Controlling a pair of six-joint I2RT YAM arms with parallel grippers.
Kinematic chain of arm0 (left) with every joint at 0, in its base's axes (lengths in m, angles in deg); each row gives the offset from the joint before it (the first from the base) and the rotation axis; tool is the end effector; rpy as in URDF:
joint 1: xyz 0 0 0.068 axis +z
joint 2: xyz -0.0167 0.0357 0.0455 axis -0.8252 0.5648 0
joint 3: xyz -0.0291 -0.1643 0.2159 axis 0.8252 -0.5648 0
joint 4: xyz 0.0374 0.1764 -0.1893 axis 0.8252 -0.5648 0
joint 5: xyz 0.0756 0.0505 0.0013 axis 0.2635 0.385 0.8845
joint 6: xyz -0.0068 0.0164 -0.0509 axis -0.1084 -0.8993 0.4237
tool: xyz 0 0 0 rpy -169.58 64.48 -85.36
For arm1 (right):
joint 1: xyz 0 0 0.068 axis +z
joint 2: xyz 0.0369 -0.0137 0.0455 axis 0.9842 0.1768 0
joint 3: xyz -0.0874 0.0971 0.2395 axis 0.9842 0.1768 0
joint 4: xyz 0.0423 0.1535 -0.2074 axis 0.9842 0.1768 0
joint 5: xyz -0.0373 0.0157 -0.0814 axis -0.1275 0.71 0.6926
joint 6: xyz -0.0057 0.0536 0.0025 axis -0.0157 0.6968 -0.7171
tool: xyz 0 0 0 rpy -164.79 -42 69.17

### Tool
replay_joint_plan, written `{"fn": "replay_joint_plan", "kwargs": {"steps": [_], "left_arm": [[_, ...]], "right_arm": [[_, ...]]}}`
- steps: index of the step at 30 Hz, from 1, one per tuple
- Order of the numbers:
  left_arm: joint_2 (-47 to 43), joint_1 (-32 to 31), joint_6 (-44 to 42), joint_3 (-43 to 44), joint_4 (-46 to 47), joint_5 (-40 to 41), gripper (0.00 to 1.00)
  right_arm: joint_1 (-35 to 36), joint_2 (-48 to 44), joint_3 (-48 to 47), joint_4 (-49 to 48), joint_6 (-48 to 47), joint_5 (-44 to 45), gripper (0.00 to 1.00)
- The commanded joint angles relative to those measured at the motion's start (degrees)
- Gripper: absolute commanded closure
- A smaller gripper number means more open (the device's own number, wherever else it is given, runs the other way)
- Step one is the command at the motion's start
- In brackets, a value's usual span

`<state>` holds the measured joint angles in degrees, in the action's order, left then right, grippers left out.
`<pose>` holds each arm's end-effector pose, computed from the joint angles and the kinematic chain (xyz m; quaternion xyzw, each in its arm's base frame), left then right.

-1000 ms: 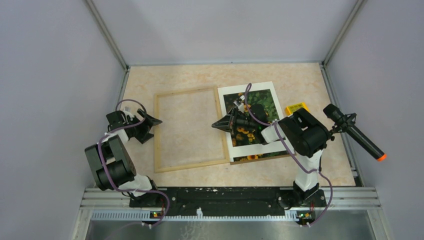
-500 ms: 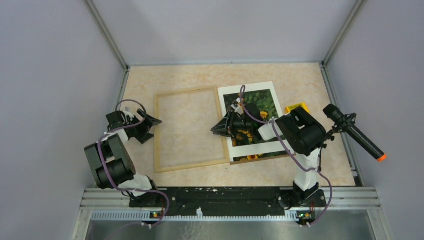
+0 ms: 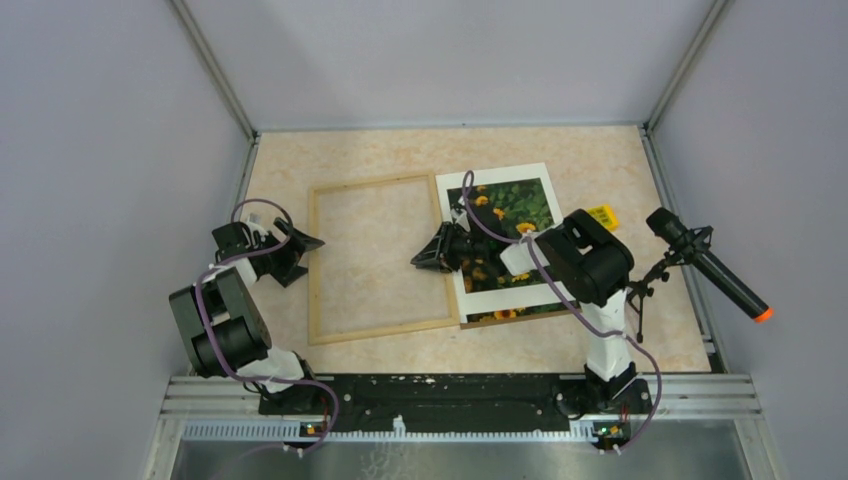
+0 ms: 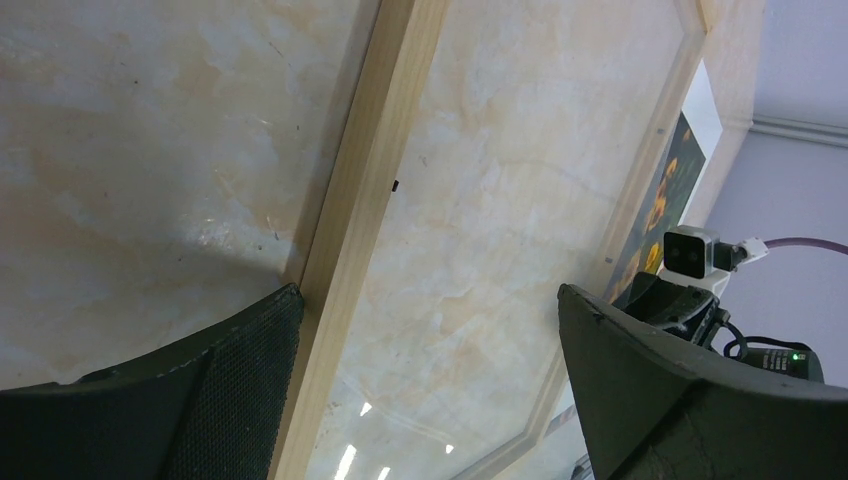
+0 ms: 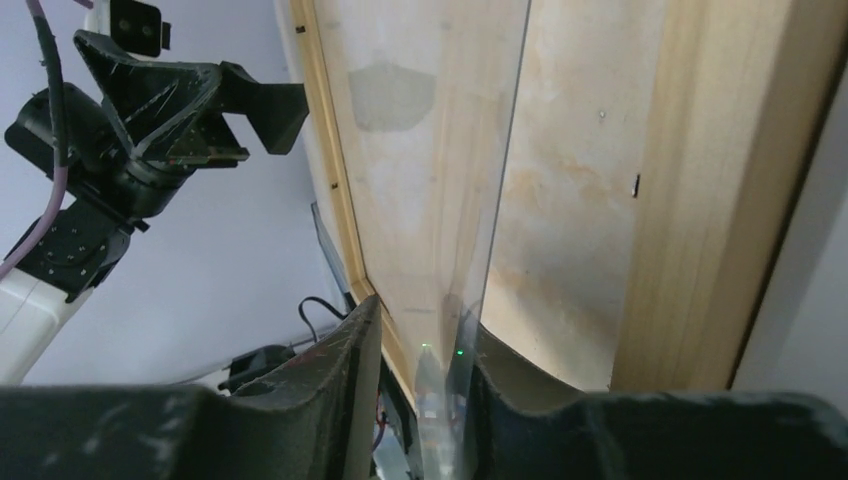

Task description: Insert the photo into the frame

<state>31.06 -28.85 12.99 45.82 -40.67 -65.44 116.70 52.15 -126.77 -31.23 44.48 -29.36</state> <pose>0.2518 0.1011 0.1549 -0.3309 0.8343 -0.3395 0.2814 0.3026 0.2529 0.1063 0.0612 0.8289 0.5477 0.0958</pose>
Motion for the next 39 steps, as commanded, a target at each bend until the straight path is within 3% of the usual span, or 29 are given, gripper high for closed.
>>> {"fn": "replay_joint_plan", "kwargs": {"steps": [1,6,12,21,39], "left_arm": [[0.6,-0.2,1.3,-0.7,0.6,-4.0,0.01],[0.3,-0.2,0.3,0.0,-0.9,-2.6,0.01],[0.6,-0.1,0.5,0.1,-0.6,-3.2,0.01],[-0.1,-0.1,0.4,0.0,0.0,-4.1,0.01],[0.4,0.0,0.6,-0.1,0.4,-4.7,0.01]], "right_arm": [[0.6,2.2,-3.7,-3.1,2.1,1.3,0.78],[-0.9,0.1,-2.4,-7.0,5.8,-2.7,1.00],[-3.5,1.3,-0.8,-21.8,16.0,-10.3,1.00],[-3.8,0.0,-1.7,-19.2,14.2,-11.5,1.00],[-2.7,3.4,-1.3,-26.5,18.6,-12.0,1.00]]}}
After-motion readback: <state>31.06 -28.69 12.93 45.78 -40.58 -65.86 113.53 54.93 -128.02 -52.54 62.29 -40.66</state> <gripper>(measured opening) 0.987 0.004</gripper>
